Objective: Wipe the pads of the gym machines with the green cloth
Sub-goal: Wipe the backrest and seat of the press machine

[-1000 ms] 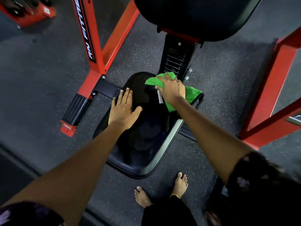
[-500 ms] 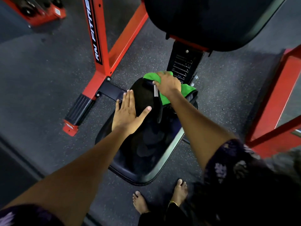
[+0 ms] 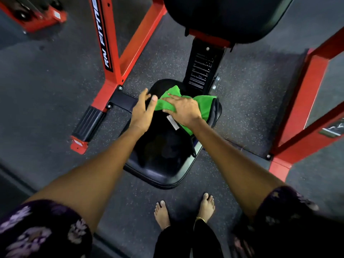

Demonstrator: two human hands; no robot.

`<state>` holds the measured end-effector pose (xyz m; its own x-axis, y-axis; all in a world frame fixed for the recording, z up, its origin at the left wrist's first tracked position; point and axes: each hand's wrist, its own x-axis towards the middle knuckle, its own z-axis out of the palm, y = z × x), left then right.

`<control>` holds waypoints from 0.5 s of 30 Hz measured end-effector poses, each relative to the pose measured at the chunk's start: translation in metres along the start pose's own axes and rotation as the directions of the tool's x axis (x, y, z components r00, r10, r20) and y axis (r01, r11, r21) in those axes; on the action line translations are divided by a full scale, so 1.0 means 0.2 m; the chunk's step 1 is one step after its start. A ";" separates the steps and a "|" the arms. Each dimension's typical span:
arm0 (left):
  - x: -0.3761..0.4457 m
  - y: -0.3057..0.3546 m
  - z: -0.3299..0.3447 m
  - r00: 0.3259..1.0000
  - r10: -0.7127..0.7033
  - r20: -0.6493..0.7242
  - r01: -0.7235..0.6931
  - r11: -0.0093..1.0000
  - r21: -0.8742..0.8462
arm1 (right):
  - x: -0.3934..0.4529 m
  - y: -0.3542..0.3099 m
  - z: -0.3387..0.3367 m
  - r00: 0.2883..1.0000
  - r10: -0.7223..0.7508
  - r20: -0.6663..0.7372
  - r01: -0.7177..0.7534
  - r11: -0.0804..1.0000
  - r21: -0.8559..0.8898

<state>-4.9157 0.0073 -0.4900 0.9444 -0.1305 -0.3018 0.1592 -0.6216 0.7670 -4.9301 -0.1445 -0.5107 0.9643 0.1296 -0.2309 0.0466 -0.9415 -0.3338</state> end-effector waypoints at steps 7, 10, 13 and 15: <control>-0.10 -0.08 -0.13 0.994 -0.058 0.096 0.080 0.968 -0.237 | -0.54 -0.19 -0.02 0.980 -0.195 -0.027 0.197 0.974 0.111; -0.20 -0.13 -0.17 0.996 -0.004 0.086 0.027 0.961 -0.276 | -0.51 -0.07 -0.02 0.997 -0.077 -0.004 0.077 0.992 0.098; -0.24 -0.16 -0.20 0.997 -0.039 0.066 0.060 0.929 -0.364 | -0.30 -0.03 -0.04 0.965 0.263 0.018 -0.263 0.956 0.126; -0.25 -0.17 -0.21 0.997 -0.047 0.065 0.070 0.902 -0.426 | -0.23 -0.09 -0.02 0.953 0.304 -0.009 -0.302 0.949 0.092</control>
<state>-4.9562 0.0674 -0.4766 0.9153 -0.1513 -0.3732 0.3321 -0.2410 0.9120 -4.9743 -0.1352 -0.4908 0.9352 -0.1659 -0.3128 -0.2710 -0.9039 -0.3310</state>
